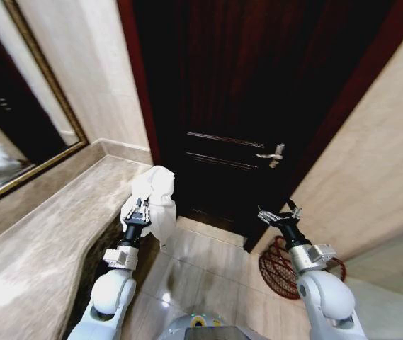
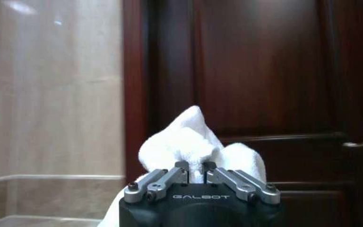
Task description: Discard the used towel into the hamper.
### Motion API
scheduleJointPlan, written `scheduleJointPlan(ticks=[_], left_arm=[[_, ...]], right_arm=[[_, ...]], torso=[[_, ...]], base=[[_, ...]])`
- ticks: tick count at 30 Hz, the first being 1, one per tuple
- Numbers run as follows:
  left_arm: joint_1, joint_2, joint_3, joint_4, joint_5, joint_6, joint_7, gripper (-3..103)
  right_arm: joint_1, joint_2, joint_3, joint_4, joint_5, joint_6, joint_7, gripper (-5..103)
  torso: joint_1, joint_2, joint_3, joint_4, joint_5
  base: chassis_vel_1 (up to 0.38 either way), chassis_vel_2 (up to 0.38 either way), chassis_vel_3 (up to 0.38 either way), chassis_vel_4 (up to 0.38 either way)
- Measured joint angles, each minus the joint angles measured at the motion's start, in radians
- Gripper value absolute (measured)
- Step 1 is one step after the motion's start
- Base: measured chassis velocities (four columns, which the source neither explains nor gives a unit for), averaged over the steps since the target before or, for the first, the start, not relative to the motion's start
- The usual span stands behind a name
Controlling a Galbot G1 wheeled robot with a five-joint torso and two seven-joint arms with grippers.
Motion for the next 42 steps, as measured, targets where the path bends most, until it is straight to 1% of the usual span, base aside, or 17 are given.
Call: scheduleJointPlan(ticks=[2, 4, 8, 11, 14, 15, 18, 20, 22, 25, 26, 28, 33, 39, 42], left_arm=[[-0.002, 0.000, 0.000, 0.001, -0.009, 0.000, 0.005, 11], [-0.009, 0.001, 0.001, 0.004, -0.042, 0.003, 0.015, 11], [-0.014, 0.005, 0.004, 0.008, -0.074, 0.012, 0.029, 11], [-0.017, 0.007, 0.004, 0.015, -0.078, 0.013, 0.032, 11], [-0.021, 0.009, 0.003, 0.024, -0.080, 0.013, 0.034, 11], [-0.021, 0.009, 0.003, 0.024, -0.080, 0.013, 0.034, 11], [-0.025, 0.013, 0.001, 0.028, -0.084, 0.012, 0.042, 11], [-0.027, 0.014, 0.001, 0.031, -0.087, 0.011, 0.046, 11], [-0.028, 0.015, 0.000, 0.033, -0.089, 0.009, 0.048, 11], [-0.030, 0.020, -0.006, 0.037, -0.103, 0.008, 0.053, 11], [-0.030, 0.020, -0.006, 0.037, -0.103, 0.008, 0.053, 11], [-0.030, 0.025, -0.015, 0.039, -0.120, 0.005, 0.068, 11], [-0.024, 0.022, -0.020, 0.040, -0.130, -0.003, 0.085, 11], [0.003, -0.001, -0.036, 0.040, -0.126, -0.032, 0.103, 11], [0.005, -0.005, -0.036, 0.045, -0.125, -0.040, 0.113, 11]], right_arm=[[0.000, 0.001, 0.000, 0.000, 0.000, 0.000, 0.000, 100], [0.000, 0.002, 0.000, -0.001, -0.001, -0.001, 0.000, 100], [0.000, 0.002, 0.000, 0.002, -0.003, -0.006, 0.003, 100], [0.001, 0.003, 0.000, 0.005, -0.004, -0.009, 0.008, 100], [-0.005, 0.010, 0.002, 0.016, -0.017, -0.023, 0.046, 100], [-0.005, 0.010, 0.002, 0.016, -0.017, -0.023, 0.046, 100], [-0.011, 0.019, 0.010, 0.020, -0.034, -0.031, 0.106, 100], [-0.012, 0.020, 0.026, 0.017, -0.034, -0.031, 0.116, 100], [-0.013, 0.020, 0.040, 0.010, -0.029, -0.031, 0.116, 100], [-0.013, 0.015, 0.096, -0.016, -0.010, -0.028, 0.095, 100], [-0.013, 0.015, 0.096, -0.016, -0.010, -0.028, 0.095, 100], [-0.015, 0.008, 0.128, -0.024, 0.015, -0.023, 0.084, 100], [-0.019, 0.008, 0.131, -0.024, 0.022, -0.019, 0.077, 100], [-0.050, 0.018, 0.121, -0.021, 0.026, -0.011, 0.060, 100], [-0.067, 0.018, 0.122, -0.019, 0.036, -0.008, 0.064, 100]], torso=[[0.000, 0.000, 0.000, -0.0001, 0.0000], [0.000, 0.000, 0.000, -0.0001, 0.0000], [0.000, 0.000, 0.000, 0.0002, -0.0001], [0.000, 0.000, 0.000, 0.0001, -0.0001], [0.000, 0.000, 0.000, 0.0001, -0.0002], [0.000, 0.000, 0.000, 0.0001, -0.0002], [0.000, 0.000, 0.000, -0.0001, 0.0000], [0.000, 0.000, 0.000, 0.0000, -0.0001], [0.000, 0.000, 0.000, 0.0001, 0.0000], [0.000, 0.000, 0.000, 0.0002, -0.0001], [0.000, 0.000, 0.000, 0.0002, -0.0001], [0.000, 0.000, 0.000, -0.0001, -0.0001], [0.000, 0.000, 0.000, 0.0001, 0.0001], [0.000, 0.000, 0.000, 0.0004, -0.0002], [0.000, 0.000, 0.000, 0.0001, 0.0000]], base=[[-0.135, -0.127, -0.126, -0.123], [-0.127, -0.120, -0.121, -0.127], [-0.122, -0.114, -0.121, -0.124], [-0.113, -0.117, -0.132, -0.135], [-0.129, -0.125, -0.134, -0.122], [-0.128, -0.133, -0.138, -0.126], [-0.126, -0.130, -0.119, -0.123], [-0.140, -0.121, -0.106, -0.125], [-0.127, -0.121, -0.105, -0.102], [-0.131, -0.125, -0.111, -0.122], [-0.133, -0.129, -0.107, -0.131], [-0.141, -0.133, -0.132, -0.149], [-0.131, -0.133, -0.117, -0.133], [-0.121, -0.111, -0.119, -0.122], [-0.112, -0.125, -0.133, -0.124]])
